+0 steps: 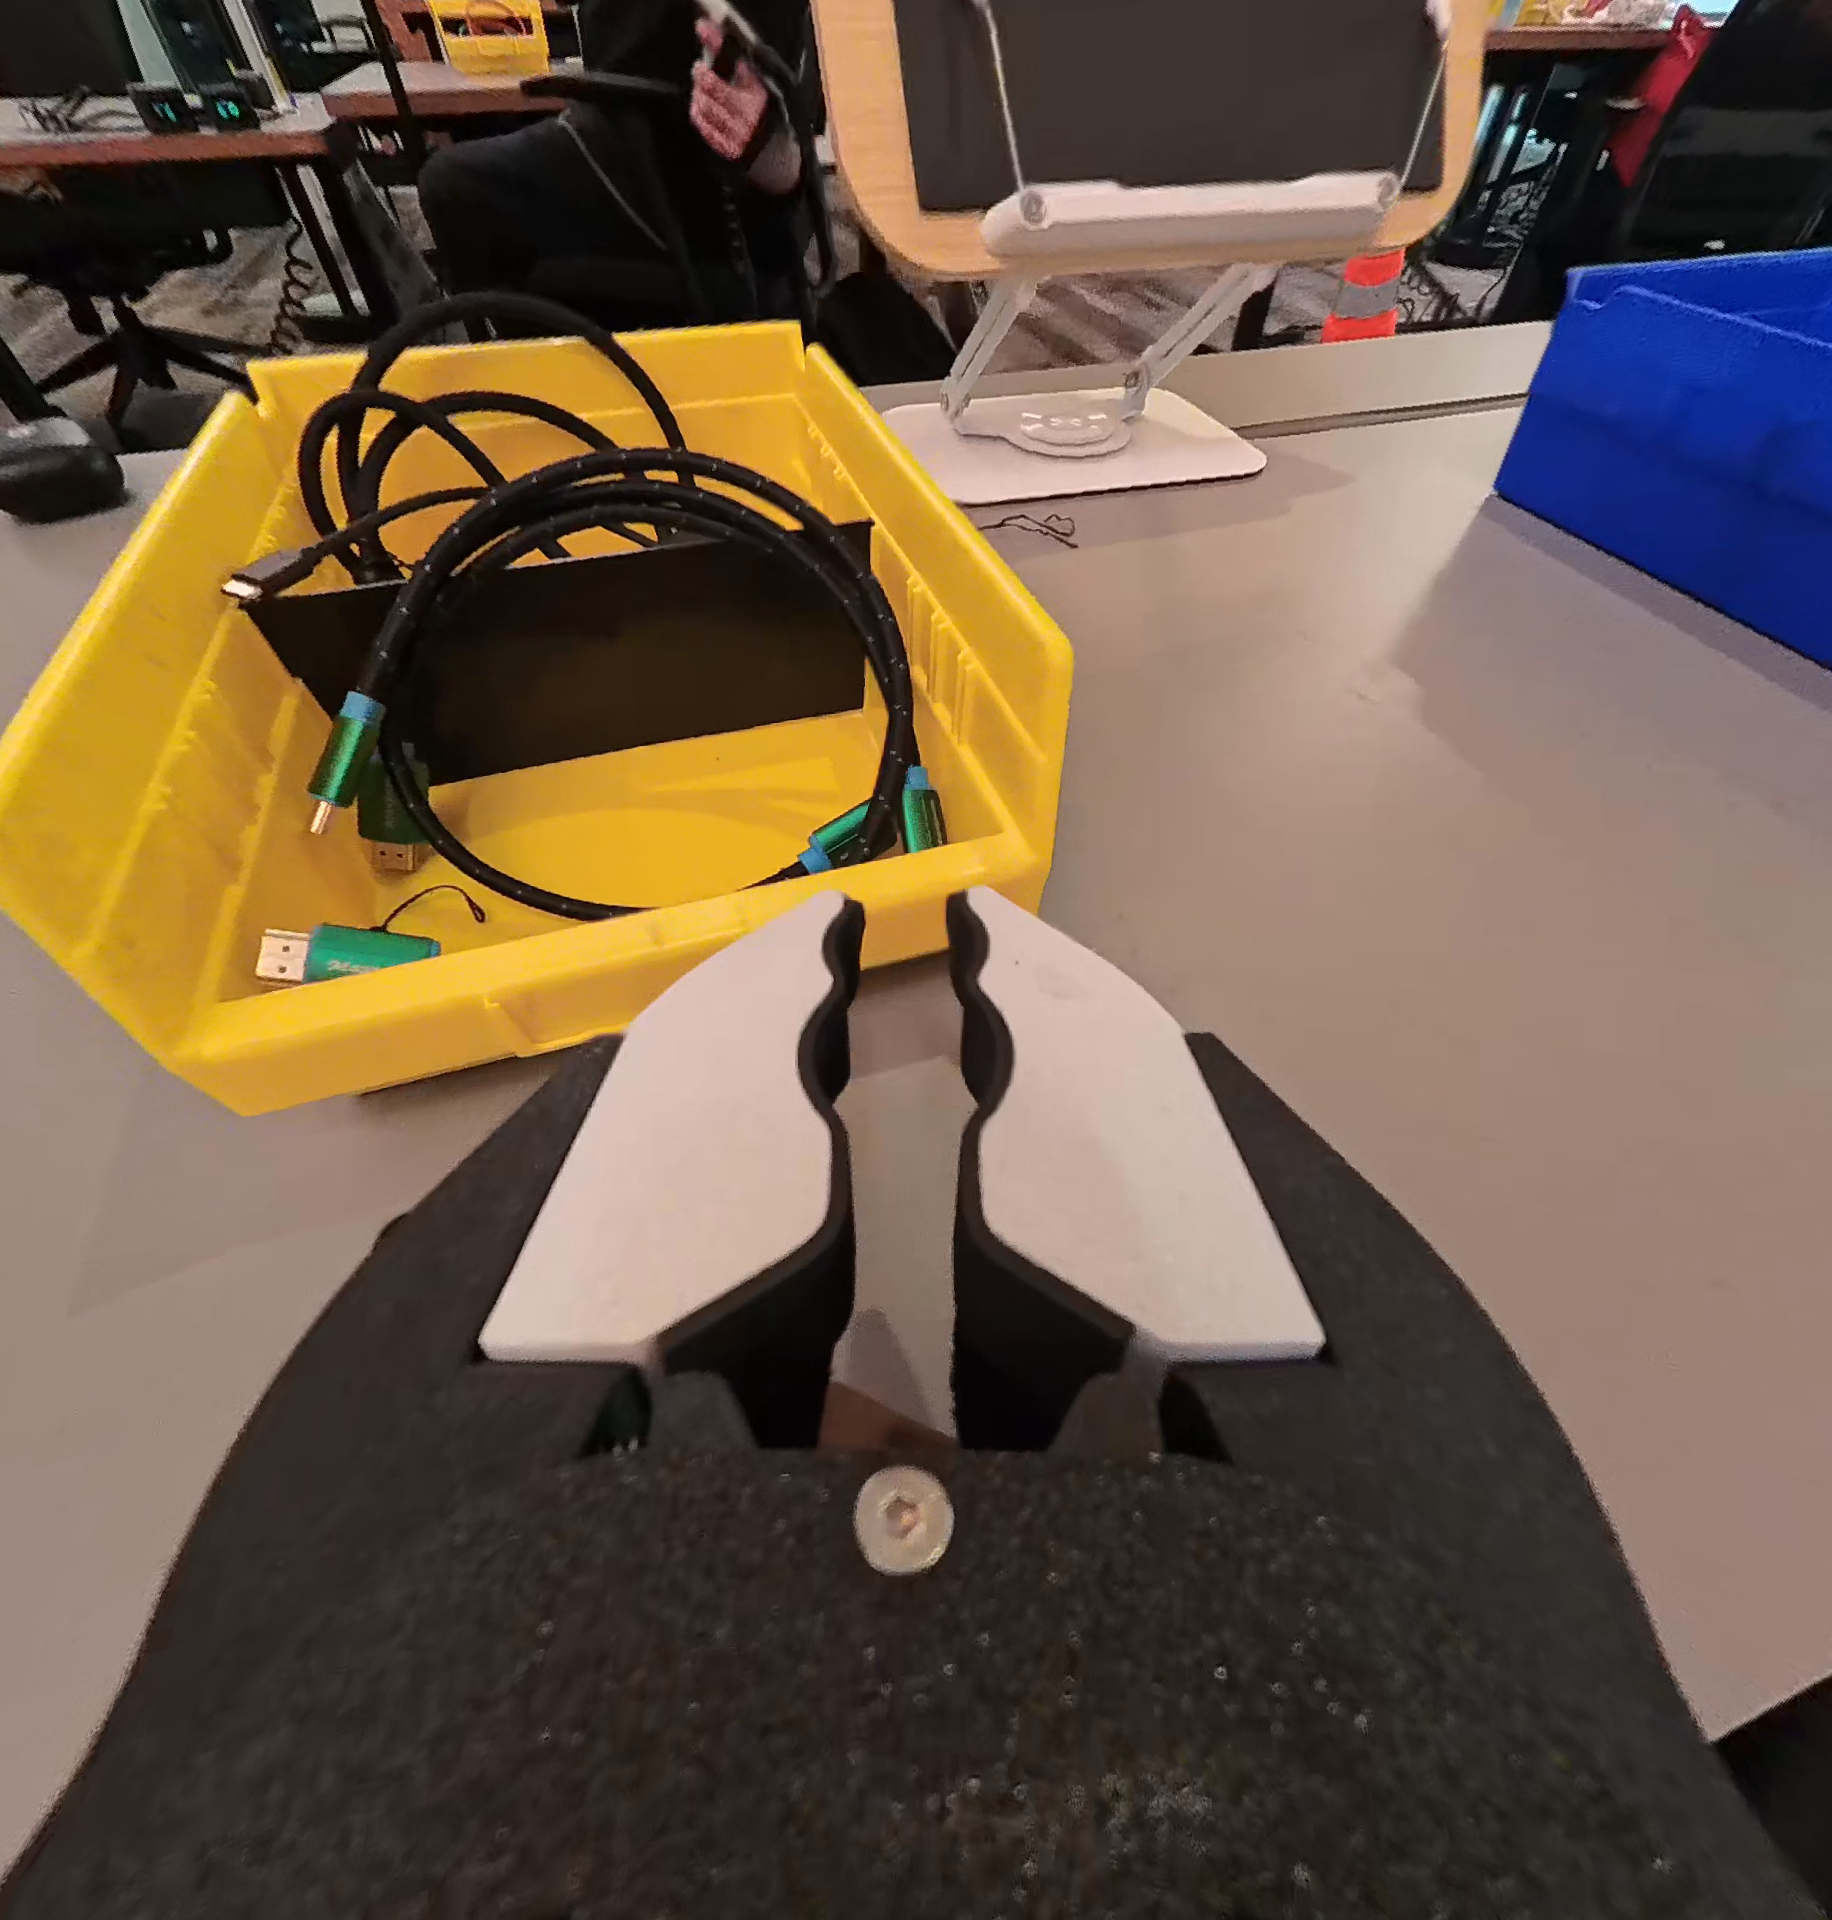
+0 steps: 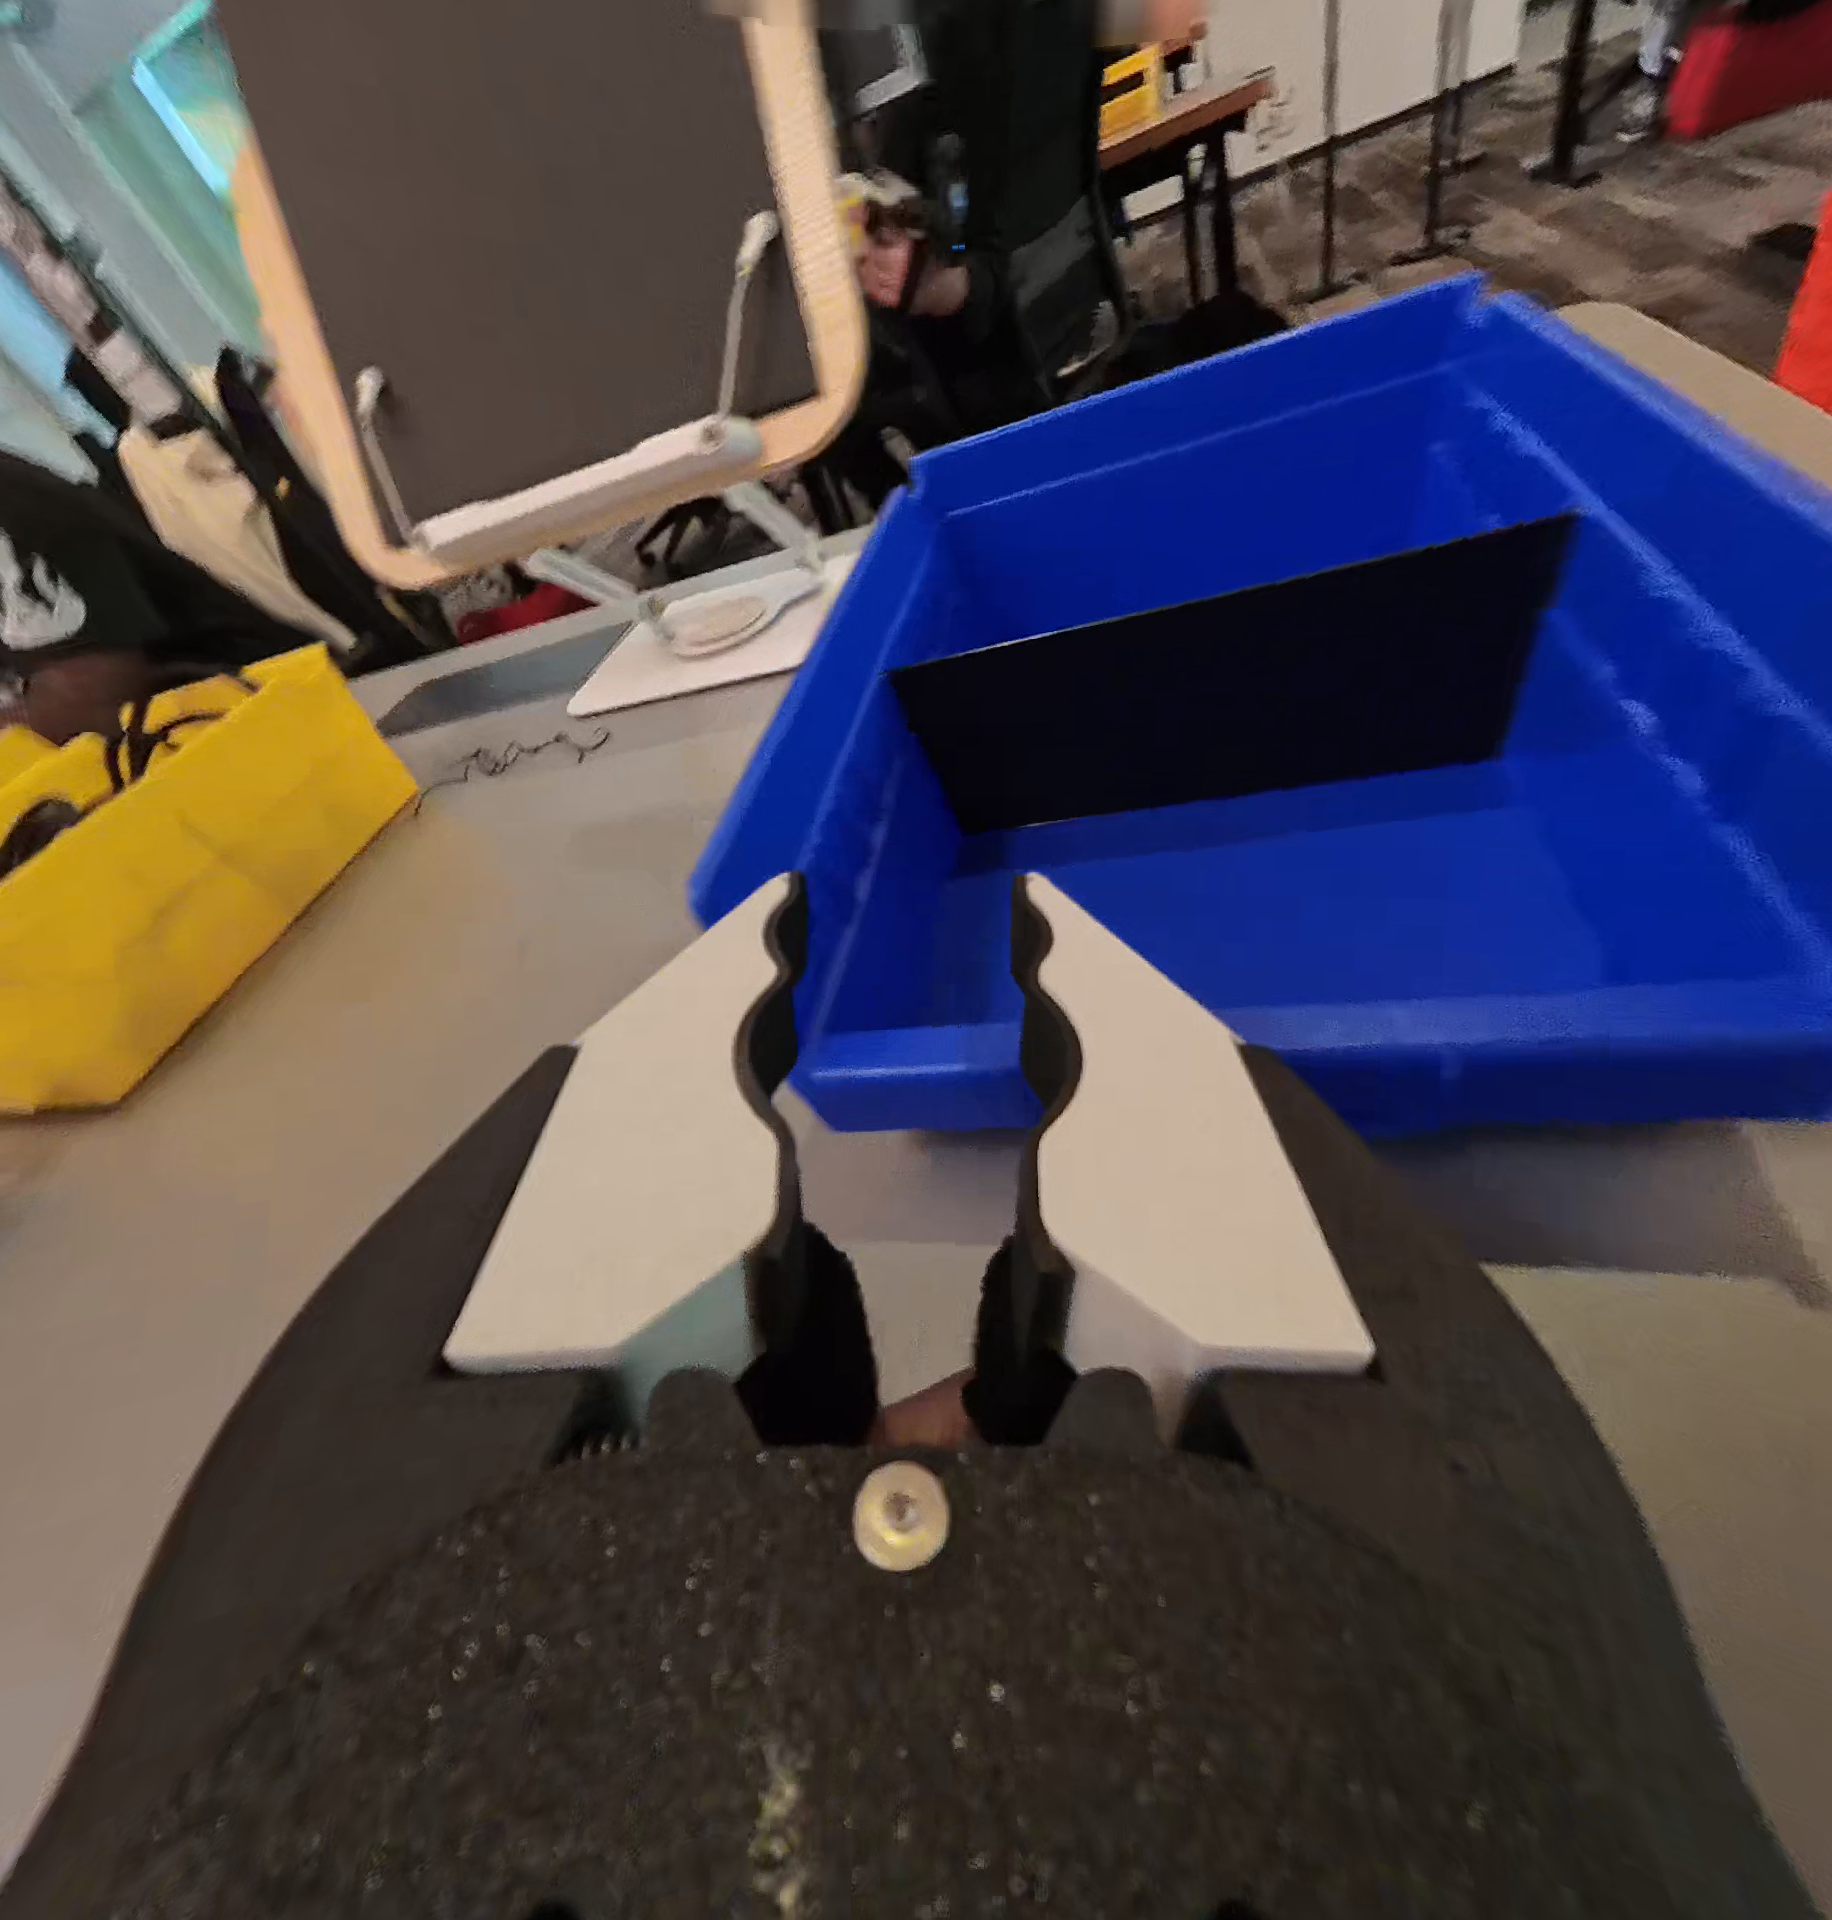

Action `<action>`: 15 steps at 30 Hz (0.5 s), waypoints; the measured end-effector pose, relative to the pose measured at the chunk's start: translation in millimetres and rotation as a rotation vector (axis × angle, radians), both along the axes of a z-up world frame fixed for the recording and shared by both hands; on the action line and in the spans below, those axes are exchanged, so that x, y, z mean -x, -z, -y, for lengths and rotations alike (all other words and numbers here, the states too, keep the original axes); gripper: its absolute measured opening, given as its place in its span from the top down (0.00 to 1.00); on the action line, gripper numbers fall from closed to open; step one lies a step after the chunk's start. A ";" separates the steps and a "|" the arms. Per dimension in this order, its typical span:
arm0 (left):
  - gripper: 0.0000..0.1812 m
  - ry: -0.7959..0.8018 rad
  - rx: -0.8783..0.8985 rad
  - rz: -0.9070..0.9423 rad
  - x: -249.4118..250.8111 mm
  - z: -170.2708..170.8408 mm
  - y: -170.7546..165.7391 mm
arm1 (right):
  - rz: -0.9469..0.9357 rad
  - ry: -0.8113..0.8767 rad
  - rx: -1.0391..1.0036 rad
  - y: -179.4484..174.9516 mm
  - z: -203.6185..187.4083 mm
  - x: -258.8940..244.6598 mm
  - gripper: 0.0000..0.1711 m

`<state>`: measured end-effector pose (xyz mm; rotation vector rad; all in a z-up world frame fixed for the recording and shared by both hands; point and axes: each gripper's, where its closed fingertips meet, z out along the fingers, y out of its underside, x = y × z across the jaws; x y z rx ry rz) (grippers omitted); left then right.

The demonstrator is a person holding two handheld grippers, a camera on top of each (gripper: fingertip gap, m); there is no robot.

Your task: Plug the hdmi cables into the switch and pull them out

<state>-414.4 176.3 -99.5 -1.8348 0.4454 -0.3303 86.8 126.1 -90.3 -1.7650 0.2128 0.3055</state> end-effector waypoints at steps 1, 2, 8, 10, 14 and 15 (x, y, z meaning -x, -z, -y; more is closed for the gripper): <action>0.91 -0.002 0.016 0.002 0.7 -1.7 2.5 | 0.032 -0.034 0.000 0.7 -1.7 13.6 0.78; 0.89 -0.002 0.029 0.003 1.3 -2.8 4.5 | 0.056 -0.064 0.000 1.8 -3.2 26.8 0.78; 0.88 0.002 0.065 -0.017 3.5 -2.1 12.8 | 0.069 -0.210 -0.014 2.6 -7.0 94.1 0.78; 0.87 0.006 0.087 -0.035 3.7 -1.3 18.5 | 0.111 -0.203 -0.046 -4.3 -8.1 102.2 0.78; 0.87 0.003 0.103 -0.074 5.3 -1.9 25.0 | 0.134 -0.202 -0.117 -17.7 -6.6 113.7 0.78; 0.87 0.006 0.112 -0.078 4.8 -2.0 26.4 | 0.109 -0.226 -0.105 -14.0 -5.7 119.9 0.78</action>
